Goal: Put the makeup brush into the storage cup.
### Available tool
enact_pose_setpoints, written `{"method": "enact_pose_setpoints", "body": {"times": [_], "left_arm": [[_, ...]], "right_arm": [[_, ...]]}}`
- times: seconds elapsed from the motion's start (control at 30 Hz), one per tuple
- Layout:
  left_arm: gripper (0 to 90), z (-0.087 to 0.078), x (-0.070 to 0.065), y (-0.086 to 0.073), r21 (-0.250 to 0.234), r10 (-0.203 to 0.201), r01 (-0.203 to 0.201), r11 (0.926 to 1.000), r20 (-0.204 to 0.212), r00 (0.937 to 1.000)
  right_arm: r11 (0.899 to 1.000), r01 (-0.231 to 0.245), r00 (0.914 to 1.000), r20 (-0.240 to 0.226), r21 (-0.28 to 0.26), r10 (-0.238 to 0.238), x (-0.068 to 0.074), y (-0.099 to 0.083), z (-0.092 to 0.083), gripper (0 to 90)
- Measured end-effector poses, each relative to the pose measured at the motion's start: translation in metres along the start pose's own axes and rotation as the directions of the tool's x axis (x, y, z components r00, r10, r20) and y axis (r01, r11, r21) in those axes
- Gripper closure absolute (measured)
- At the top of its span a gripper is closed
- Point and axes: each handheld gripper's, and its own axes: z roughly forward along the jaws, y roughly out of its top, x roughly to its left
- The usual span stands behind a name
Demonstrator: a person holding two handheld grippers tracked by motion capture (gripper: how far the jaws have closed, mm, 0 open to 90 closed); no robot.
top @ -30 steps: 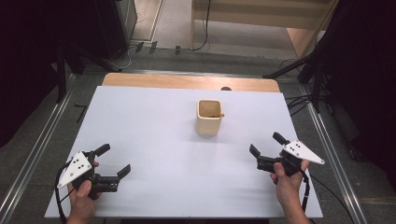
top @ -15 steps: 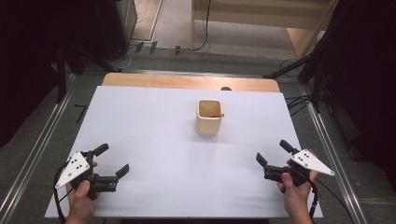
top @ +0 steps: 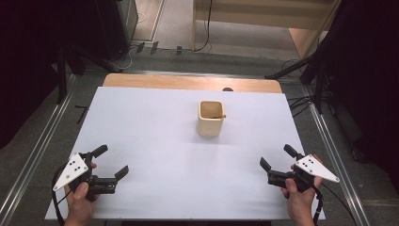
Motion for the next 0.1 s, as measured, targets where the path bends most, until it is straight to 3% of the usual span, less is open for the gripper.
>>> {"method": "enact_pose_setpoints", "body": {"times": [0.1], "left_arm": [[0.0,0.0003,0.0003,-0.0001,0.002,0.002,-0.002,1.0,0.003,1.0]], "right_arm": [[1.0,0.01,0.9999,0.001,-0.003,-0.01,0.0009,0.0006,0.0,0.0]]}}
